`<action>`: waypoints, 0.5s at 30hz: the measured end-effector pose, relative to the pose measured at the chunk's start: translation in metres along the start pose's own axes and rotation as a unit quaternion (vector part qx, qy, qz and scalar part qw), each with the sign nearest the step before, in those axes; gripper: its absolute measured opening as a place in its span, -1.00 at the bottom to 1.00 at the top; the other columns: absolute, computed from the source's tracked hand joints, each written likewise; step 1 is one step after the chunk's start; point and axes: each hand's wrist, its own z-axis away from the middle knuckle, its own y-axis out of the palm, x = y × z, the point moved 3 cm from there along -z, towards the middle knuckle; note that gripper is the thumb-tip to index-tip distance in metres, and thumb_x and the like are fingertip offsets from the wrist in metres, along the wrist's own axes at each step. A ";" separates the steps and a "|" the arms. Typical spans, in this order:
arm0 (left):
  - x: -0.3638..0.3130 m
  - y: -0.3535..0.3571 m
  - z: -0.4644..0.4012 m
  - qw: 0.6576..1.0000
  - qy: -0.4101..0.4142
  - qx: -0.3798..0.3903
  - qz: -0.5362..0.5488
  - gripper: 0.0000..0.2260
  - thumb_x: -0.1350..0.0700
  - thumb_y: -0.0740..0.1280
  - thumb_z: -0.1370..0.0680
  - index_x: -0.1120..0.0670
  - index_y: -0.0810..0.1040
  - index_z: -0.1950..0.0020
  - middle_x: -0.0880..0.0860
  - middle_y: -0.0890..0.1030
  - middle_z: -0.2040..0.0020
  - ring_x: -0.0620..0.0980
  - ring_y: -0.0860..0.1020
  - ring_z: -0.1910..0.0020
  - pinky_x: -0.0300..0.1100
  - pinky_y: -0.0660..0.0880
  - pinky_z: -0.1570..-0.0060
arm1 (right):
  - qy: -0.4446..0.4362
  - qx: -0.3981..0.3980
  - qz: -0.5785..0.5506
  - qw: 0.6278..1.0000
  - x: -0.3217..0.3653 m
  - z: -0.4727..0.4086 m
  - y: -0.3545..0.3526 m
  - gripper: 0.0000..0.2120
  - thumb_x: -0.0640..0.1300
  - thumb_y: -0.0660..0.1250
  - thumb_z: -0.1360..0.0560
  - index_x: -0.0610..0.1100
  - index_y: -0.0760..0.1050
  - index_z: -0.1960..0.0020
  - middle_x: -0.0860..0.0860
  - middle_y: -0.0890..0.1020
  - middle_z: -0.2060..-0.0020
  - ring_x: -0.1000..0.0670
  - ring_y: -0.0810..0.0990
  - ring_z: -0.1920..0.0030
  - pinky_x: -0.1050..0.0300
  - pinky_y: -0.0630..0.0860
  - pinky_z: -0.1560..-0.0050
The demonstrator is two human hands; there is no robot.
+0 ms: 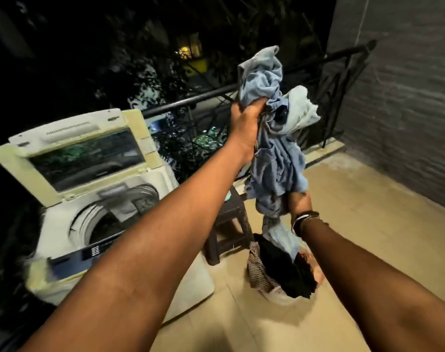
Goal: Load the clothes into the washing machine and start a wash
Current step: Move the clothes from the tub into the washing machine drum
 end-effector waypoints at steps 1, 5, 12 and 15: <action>-0.007 -0.016 -0.006 1.000 0.009 -0.022 -0.006 -0.58 0.08 0.46 -0.45 0.04 0.36 -0.22 0.21 0.57 -0.20 0.18 0.62 -0.14 0.16 0.58 -0.16 | -0.006 0.013 -0.048 0.999 0.010 -0.010 0.004 -0.44 0.06 0.13 -0.55 -0.29 0.41 -0.41 -0.24 0.53 -0.32 -0.22 0.53 -0.30 -0.02 0.47 -0.26; -0.020 -0.091 -0.018 0.992 0.040 -0.107 -0.058 -0.54 0.09 0.47 -0.46 0.05 0.38 -0.29 0.04 0.59 -0.03 0.03 0.64 0.04 -0.07 0.60 0.10 | 0.032 0.091 -0.283 0.954 0.068 -0.012 0.040 -0.37 0.33 0.13 -0.52 -0.09 0.55 -0.33 -0.14 0.59 -0.30 -0.23 0.55 -0.31 -0.09 0.49 -0.27; -0.001 -0.218 -0.024 0.986 -0.030 -0.163 -0.035 -0.54 -0.21 0.42 -0.48 0.07 0.58 -0.25 0.04 0.69 -0.06 0.07 0.67 0.03 0.01 0.58 -0.06 | 0.000 0.246 -0.399 0.883 0.220 0.058 0.164 -0.47 0.23 -0.06 -0.61 -0.10 0.55 0.03 -0.07 0.70 0.29 -0.11 0.68 0.29 0.21 0.58 0.28; -0.017 -0.267 -0.028 0.988 -0.070 -0.123 0.056 -0.29 -0.49 0.15 -0.45 0.05 0.70 -0.17 0.13 0.71 -0.10 0.18 0.66 -0.10 0.22 0.52 -0.23 | 0.004 0.304 -0.361 0.882 0.258 0.086 0.241 -0.38 0.24 -0.08 -0.62 -0.12 0.62 0.12 -0.10 0.71 0.24 -0.15 0.64 0.19 0.15 0.50 0.05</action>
